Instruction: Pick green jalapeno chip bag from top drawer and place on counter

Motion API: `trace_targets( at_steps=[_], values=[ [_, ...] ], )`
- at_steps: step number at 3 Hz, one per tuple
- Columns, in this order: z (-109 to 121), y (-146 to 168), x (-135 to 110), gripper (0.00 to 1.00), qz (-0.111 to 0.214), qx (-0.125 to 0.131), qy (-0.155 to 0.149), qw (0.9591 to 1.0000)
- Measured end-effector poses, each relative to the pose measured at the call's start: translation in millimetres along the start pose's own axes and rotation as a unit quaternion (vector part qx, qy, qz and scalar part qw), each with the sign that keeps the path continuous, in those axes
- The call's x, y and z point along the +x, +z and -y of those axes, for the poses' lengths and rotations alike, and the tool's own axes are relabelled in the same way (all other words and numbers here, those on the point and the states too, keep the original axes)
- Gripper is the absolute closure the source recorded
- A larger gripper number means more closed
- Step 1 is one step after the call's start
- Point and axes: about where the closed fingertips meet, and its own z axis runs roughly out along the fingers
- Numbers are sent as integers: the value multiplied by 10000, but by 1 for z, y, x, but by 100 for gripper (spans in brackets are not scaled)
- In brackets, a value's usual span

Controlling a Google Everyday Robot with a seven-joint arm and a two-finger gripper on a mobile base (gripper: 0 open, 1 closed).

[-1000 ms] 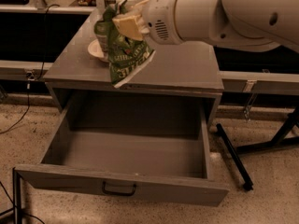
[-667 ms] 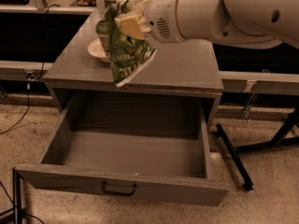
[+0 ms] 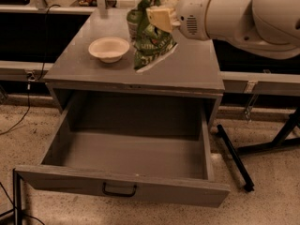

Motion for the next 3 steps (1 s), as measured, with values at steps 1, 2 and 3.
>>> trace_targets(
  at_steps=[1, 2, 3],
  values=[
    [38, -4, 26, 100, 130, 328, 283, 9990],
    [68, -1, 41, 100, 101, 635, 438, 9970],
    [83, 10, 61, 100, -25, 786, 631, 9949]
  ],
)
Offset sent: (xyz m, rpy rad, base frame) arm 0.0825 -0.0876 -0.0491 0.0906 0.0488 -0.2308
